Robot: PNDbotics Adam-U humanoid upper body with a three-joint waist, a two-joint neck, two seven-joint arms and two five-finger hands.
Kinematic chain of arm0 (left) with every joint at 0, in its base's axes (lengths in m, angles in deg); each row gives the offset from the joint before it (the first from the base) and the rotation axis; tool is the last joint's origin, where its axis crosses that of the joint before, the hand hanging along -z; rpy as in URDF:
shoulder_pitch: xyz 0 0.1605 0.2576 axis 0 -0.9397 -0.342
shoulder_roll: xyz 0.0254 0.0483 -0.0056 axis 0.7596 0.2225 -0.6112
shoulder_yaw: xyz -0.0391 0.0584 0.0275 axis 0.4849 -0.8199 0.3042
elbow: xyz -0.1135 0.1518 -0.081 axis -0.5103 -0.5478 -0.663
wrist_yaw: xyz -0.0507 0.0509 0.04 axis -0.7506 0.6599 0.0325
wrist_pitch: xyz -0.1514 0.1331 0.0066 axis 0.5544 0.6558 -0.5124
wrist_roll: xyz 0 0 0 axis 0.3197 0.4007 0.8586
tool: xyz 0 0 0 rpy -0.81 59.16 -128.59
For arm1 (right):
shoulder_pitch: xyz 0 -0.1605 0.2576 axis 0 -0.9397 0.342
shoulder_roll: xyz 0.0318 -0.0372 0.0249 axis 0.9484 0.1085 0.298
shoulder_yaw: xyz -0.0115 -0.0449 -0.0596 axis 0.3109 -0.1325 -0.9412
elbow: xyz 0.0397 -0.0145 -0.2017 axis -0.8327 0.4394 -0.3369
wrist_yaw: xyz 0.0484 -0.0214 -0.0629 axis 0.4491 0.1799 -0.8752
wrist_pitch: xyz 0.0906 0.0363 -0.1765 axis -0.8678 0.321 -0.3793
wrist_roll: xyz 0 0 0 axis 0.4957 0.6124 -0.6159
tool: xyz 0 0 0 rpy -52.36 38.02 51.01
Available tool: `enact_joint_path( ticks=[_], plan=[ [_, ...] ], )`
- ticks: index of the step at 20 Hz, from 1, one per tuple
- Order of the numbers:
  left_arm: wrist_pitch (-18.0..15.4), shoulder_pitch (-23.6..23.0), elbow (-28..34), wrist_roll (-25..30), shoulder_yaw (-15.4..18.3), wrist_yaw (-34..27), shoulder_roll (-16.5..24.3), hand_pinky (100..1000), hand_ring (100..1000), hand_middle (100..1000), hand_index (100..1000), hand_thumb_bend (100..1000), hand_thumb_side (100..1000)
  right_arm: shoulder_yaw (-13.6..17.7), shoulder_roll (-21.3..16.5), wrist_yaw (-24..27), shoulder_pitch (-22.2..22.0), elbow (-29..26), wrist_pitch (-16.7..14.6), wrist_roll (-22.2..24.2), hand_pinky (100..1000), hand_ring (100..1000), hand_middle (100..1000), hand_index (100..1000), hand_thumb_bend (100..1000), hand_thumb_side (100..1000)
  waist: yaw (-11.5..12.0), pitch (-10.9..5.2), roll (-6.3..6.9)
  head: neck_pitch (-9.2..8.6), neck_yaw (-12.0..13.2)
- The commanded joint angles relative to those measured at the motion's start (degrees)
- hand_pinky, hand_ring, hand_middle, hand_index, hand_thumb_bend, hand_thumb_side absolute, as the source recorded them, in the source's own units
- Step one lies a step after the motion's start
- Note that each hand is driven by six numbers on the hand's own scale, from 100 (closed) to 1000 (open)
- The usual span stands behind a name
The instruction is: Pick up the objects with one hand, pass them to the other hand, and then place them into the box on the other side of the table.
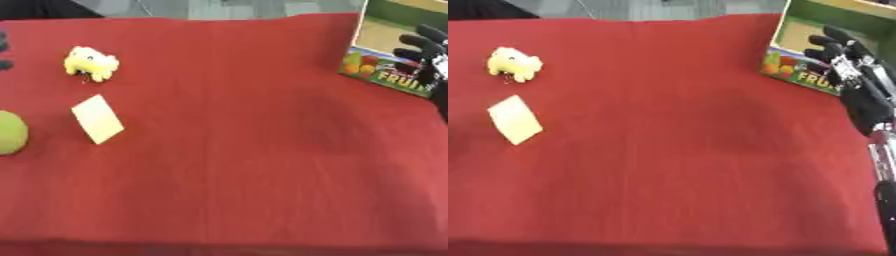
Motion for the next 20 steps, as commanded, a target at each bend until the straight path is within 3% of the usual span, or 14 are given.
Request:
enact_joint_path(
  ticks=[1,5,9,13,15,16,17,20],
  plan=[
    [3.95,1.53,3.15,1.15,-2.93,-3.31,10.89,808,841,775,874,286,729,0.22,-2.11,-0.48,0.22,-0.94,-0.15,0.0,921,915,893,967,100,590,0.11,-1.05,0.17,0.38,0.14],
    [7.84,3.37,5.47,4.73,-6.52,-6.8,21.55,819,845,782,881,321,714,0.07,-2.41,-0.73,0.11,-0.89,-0.19,0.17,921,916,893,967,100,585,0.05,-0.97,0.45,-0.01,0.38],
    [9.34,5.44,5.74,9.21,-9.69,-5.65,28.9,829,849,791,880,384,684,-0.12,-2.52,-1.02,0.06,-0.83,-0.24,0.4,921,916,893,967,100,599,-0.16,-0.83,0.6,-0.22,0.69],
    [11.17,7.11,5.75,13.21,-12.37,-3.51,32.52,836,852,798,880,441,678,-0.33,-2.52,-1.12,0.21,-0.82,-0.28,0.63,921,916,893,967,100,600,-0.52,-0.77,0.68,-0.27,0.98],
    [12.21,8.02,5.75,15.74,-13.8,-2.31,32.88,838,854,800,879,459,682,-0.4,-2.46,-1.08,0.34,-0.83,-0.28,0.72,921,916,893,967,100,600,-0.7,-0.73,0.68,-0.39,1.09],
    [12.81,8.36,5.75,17.04,-14.39,-1.7,32.86,840,855,801,879,503,633,-0.42,-2.42,-1.05,0.43,-0.84,-0.29,0.75,921,916,893,967,100,598,-0.78,-0.68,0.67,-0.42,1.1],
    [13.41,8.66,5.75,18.37,-14.91,-1.04,32.79,841,856,803,880,483,675,-0.43,-2.37,-1.0,0.52,-0.87,-0.29,0.77,921,916,893,967,100,598,-0.84,-0.64,0.65,-0.35,1.11],
    [15.0,9.14,5.75,22.26,-16.0,0.64,32.6,847,858,804,879,521,669,-0.42,-2.36,-0.82,0.8,-0.97,-0.34,0.73,921,916,893,967,100,595,-0.94,-0.43,0.54,0.22,1.07]
  ],
)
